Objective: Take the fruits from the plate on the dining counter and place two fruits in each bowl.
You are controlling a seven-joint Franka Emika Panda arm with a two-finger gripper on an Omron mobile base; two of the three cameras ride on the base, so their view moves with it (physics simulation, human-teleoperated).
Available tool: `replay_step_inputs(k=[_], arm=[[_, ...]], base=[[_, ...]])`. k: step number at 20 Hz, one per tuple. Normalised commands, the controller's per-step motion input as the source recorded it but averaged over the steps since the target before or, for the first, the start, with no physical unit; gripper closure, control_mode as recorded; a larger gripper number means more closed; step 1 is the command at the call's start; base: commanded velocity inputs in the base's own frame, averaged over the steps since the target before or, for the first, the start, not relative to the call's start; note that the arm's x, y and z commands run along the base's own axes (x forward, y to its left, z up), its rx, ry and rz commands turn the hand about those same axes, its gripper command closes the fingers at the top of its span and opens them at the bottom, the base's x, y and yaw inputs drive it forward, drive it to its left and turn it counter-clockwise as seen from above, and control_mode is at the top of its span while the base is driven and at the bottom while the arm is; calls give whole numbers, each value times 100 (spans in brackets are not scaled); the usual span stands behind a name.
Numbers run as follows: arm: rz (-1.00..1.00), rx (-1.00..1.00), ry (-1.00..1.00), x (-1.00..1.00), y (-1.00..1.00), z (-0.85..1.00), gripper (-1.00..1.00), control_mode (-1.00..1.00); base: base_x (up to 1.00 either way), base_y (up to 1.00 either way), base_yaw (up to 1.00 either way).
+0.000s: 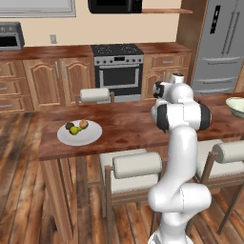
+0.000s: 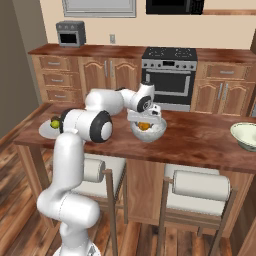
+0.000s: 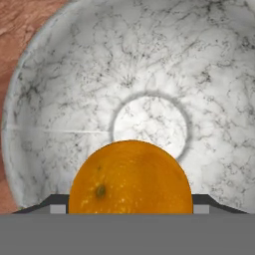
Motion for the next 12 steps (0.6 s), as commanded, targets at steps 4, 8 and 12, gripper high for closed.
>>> replay_step_inputs(k=[4,8,12], arm=[[0,0,0,2,0,-3,100,-100],[0,0,-2,28,0,-4,100,-100],[0,0,0,32,0,0,100,-100]], base=[[0,0,0],[0,0,0],[0,0,0]])
